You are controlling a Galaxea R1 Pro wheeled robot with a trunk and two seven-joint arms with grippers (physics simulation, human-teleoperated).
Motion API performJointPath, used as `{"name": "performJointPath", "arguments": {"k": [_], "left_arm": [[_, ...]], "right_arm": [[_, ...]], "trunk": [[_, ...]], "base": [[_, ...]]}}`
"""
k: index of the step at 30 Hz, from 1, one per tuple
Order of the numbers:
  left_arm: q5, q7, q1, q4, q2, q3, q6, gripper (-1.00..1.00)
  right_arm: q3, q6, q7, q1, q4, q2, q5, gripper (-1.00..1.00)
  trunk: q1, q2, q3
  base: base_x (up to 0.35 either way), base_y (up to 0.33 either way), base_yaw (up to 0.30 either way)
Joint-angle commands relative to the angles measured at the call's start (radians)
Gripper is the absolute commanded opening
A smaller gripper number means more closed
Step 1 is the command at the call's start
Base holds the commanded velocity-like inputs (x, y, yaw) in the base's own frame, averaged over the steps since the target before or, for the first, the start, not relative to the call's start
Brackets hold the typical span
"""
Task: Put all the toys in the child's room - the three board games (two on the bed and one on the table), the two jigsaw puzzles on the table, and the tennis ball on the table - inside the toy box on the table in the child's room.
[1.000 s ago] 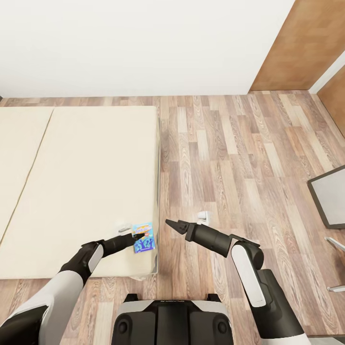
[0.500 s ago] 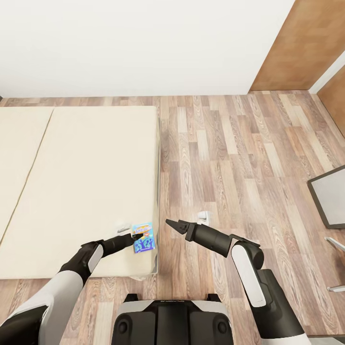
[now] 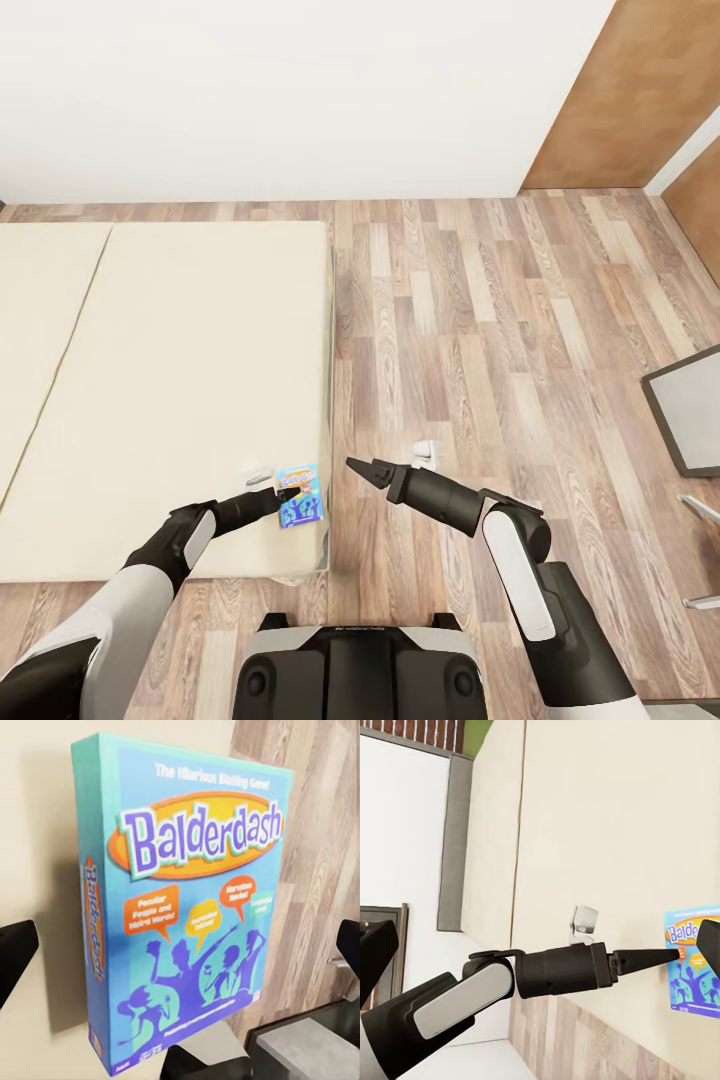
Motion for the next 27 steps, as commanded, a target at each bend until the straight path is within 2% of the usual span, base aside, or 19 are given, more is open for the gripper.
{"name": "performJointPath", "arguments": {"k": [1,20,27], "left_arm": [[0.006,-0.005,0.0,0.0,0.0,0.003,0.01,1.0],[0.004,-0.029,0.0,0.0,0.0,-0.005,0.009,1.0],[0.001,-0.064,0.0,0.0,0.0,-0.004,0.011,1.0]], "right_arm": [[-0.001,0.006,0.001,0.0,0.0,0.0,-0.002,1.0],[-0.001,0.006,0.001,0.0,0.0,0.0,-0.002,1.0],[-0.001,0.006,0.001,0.0,0.0,0.0,-0.002,1.0]], "trunk": [[0.0,-0.001,-0.001],[0.0,-0.001,-0.001],[0.0,-0.001,-0.001]], "base": [[0.0,0.0,0.0],[0.0,0.0,0.0],[0.0,0.0,0.0]]}}
